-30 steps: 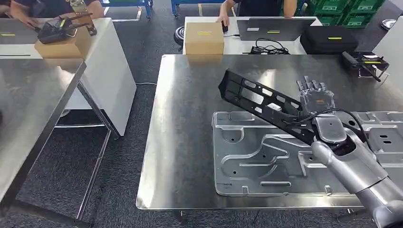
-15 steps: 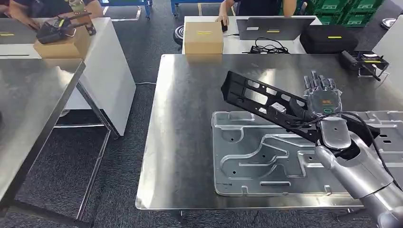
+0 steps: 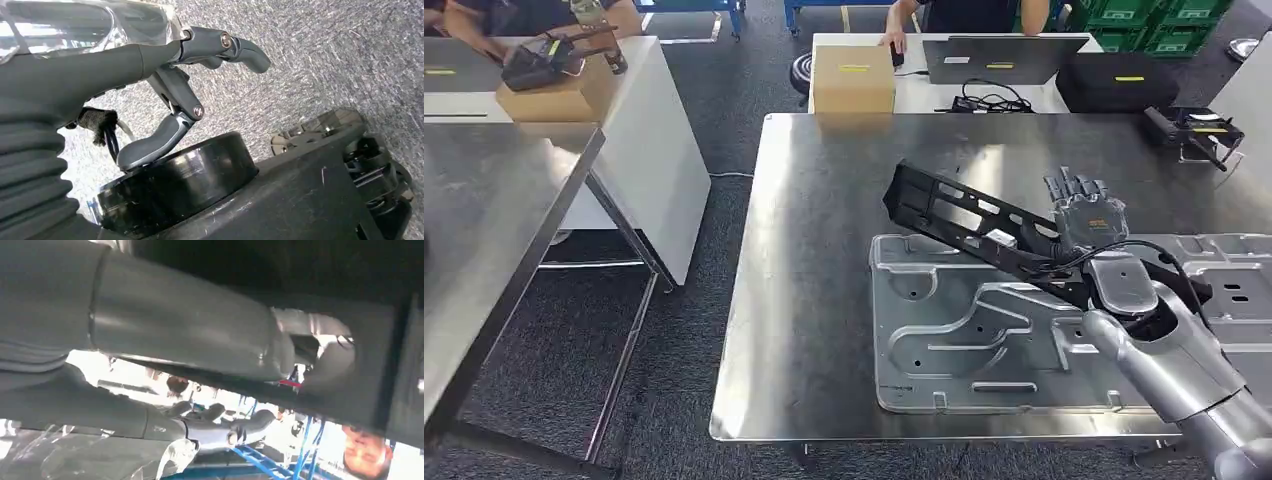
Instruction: Take the parts from the cabinet and place them on the table.
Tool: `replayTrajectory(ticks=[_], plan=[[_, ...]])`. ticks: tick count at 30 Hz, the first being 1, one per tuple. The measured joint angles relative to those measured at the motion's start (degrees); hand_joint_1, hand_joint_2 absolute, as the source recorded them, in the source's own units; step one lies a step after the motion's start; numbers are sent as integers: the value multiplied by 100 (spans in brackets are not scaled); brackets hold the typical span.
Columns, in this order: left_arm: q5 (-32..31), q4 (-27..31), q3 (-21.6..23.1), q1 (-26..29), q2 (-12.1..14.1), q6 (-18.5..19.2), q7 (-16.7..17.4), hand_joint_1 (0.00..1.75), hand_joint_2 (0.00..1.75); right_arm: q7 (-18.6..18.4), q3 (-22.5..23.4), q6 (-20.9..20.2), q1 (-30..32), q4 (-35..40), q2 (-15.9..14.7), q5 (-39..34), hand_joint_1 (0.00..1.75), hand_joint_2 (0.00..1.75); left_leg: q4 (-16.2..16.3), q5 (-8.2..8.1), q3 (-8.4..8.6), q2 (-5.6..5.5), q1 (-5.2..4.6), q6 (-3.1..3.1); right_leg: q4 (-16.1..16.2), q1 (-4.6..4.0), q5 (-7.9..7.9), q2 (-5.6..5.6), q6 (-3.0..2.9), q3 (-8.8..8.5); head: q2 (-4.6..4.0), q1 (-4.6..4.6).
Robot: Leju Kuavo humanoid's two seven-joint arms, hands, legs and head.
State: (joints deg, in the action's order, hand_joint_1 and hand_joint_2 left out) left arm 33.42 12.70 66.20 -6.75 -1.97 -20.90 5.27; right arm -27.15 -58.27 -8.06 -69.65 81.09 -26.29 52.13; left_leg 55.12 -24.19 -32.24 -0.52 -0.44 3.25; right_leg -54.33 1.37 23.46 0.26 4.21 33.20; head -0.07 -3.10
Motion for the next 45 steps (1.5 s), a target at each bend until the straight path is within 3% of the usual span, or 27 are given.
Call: replayTrajectory(ticks=[2,4,6,9,11,13,19,22,25,27,28,31,32,33,35,36,38,39,40,42,44,45], plan=[[0,0,0,-6,-2,0,-7,0,175,-42,-26,50,13,0,18,29,0,0,0,0,1,-1,0,0,0,0,0,0,0,1,0,0],[0,0,0,-1,0,0,-6,0,175,-150,9,512,96,0,17,-39,0,0,0,0,0,-1,0,0,0,0,0,0,0,1,0,2],[0,0,0,-1,-2,0,-4,0,175,-164,35,669,135,0,17,-80,0,0,0,0,-1,0,0,0,0,0,0,1,0,2,0,0],[20,0,0,-2,-2,7,-7,0,175,61,-13,-34,61,0,20,-26,0,0,0,0,-1,-1,0,0,0,0,1,0,-1,3,0,0],[24,0,0,2,-2,11,-7,0,175,-63,-11,214,82,0,20,-44,0,0,0,0,-2,-2,0,0,0,0,1,-1,-1,3,0,0],[39,0,0,1,-2,17,-7,0,175,48,-45,-142,0,0,20,83,0,0,0,0,-2,1,0,0,0,0,0,1,-1,4,0,0],[44,0,2,2,-2,26,-7,0,175,-101,-50,229,-7,9,20,-85,0,0,0,0,-2,0,1,-1,0,0,0,0,-1,4,0,0],[55,0,4,3,-2,26,-7,0,175,26,-39,-218,-90,9,20,-179,0,0,0,0,-3,0,1,-1,0,0,1,1,-1,4,0,0],[55,0,4,5,-2,26,-7,0,175,-123,9,294,-78,9,20,-356,0,0,0,0,-4,0,0,-1,0,0,1,0,-1,6,0,2],[44,0,4,3,-2,26,-17,0,175,-52,-9,38,-181,9,20,-266,0,0,0,0,-3,2,1,0,-1,-1,1,2,-1,8,0,0],[39,0,4,0,-2,26,-22,0,175,-123,-15,140,-187,11,20,-236,0,0,0,1,-3,-2,2,-1,0,-1,1,0,-1,7,0,0],[37,0,9,12,-13,26,-22,0,175,-354,117,849,-169,13,9,-325,0,0,0,1,-6,-1,-1,-1,0,0,0,0,-1,11,0,0],[39,0,9,9,-13,24,-22,0,175,-352,169,896,-173,24,9,-365,0,0,0,1,-5,0,1,-1,0,-1,0,1,-1,8,0,0],[39,0,9,8,-15,22,-22,0,175,-268,208,710,-201,39,4,-417,0,0,-1,1,-4,1,1,-1,0,-1,1,1,-1,6,0,0],[46,0,9,6,-15,22,-22,0,175,-31,153,-89,-322,42,4,-376,0,0,-2,1,-6,0,1,-1,0,-1,1,1,-1,9,0,0],[63,0,9,6,-15,22,-22,0,175,-81,103,-345,-332,37,4,-324,0,0,-2,1,-6,-1,1,-1,0,-1,1,0,-1,9,0,0],[63,0,9,6,-17,22,-24,0,175,-242,125,64,-233,33,9,-317,0,0,-2,1,-12,-1,-1,-1,-1,1,1,-1,-1,13,0,0],[63,0,9,6,-28,20,-26,0,175,-124,122,181,-237,31,9,-347,0,0,-2,1,-13,-1,-1,-1,-1,1,0,0,0,17,0,2],[68,0,9,7,-30,20,-26,0,175,2,74,11,-295,26,9,-352,0,0,-2,1,-12,0,0,-2,-2,0,0,0,-1,18,0,2],[66,0,9,4,-39,24,-24,0,175,-70,28,50,-293,22,9,-345,0,0,-2,2,-11,-3,6,-2,-1,-5,1,-1,-1,13,0,0],[59,0,20,9,-50,24,-24,0,175,-396,64,761,-192,24,7,-321,0,0,-2,2,-14,-1,2,-3,-2,-1,0,0,-1,23,0,2],[61,0,28,8,-50,24,-24,0,175,-387,114,935,-185,28,2,-396,0,0,-3,2,-14,1,2,-2,-2,-1,0,1,-1,23,0,0]])
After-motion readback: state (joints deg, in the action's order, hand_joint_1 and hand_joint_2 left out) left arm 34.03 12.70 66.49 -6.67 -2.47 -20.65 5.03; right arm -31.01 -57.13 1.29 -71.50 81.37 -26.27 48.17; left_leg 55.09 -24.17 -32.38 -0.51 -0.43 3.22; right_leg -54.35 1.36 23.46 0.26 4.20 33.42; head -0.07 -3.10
